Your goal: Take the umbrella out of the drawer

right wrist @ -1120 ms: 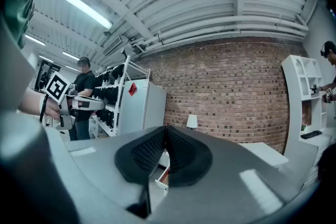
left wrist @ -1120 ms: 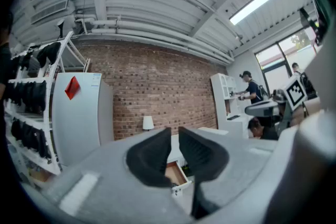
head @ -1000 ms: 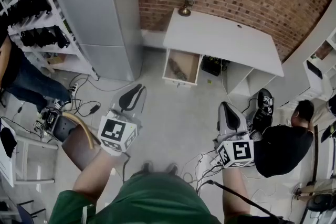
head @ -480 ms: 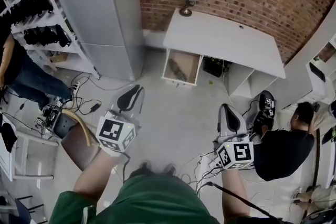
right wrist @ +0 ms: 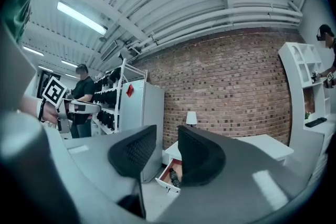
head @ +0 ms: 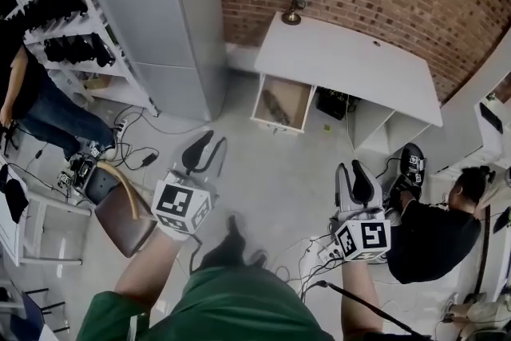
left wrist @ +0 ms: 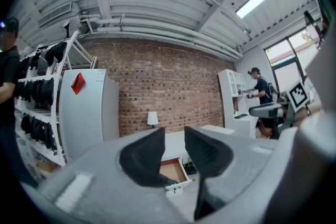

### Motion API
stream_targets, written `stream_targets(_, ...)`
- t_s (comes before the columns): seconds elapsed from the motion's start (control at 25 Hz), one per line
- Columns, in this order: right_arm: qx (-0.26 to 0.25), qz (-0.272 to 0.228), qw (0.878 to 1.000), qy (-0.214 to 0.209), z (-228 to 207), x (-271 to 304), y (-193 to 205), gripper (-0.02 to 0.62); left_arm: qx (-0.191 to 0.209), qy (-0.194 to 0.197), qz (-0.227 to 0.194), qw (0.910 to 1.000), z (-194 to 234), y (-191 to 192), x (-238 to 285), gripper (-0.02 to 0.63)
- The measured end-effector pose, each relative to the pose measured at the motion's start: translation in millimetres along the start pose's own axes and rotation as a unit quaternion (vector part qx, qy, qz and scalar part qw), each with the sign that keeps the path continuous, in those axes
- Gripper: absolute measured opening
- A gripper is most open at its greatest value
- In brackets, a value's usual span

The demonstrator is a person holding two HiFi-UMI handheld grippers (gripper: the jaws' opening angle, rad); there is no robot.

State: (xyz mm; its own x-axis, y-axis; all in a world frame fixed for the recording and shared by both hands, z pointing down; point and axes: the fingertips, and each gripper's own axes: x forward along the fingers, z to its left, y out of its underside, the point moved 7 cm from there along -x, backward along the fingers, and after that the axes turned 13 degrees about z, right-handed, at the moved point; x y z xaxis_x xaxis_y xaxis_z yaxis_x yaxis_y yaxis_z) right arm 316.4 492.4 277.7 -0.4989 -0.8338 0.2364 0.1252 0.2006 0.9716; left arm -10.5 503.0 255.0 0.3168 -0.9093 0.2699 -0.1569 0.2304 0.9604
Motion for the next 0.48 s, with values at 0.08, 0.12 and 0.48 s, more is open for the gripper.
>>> stream_targets(0.08,0.006,0.008,1.0,0.005,-2,10,1,0.151,-0.001,0.004,0.004,1.0,7,3,11,0.135)
stream_targets(0.12,0.009,0.012,1.0,0.008,-3,17,2,0.182,-0.002,0.007,0.006,1.0,11,5,17,0.151)
stream_targets(0.48,-0.003,0.054,0.999,0.008,-15,110,-5,0.247,-0.039,0.013,0.021,0.9989,85,24,94,0.219)
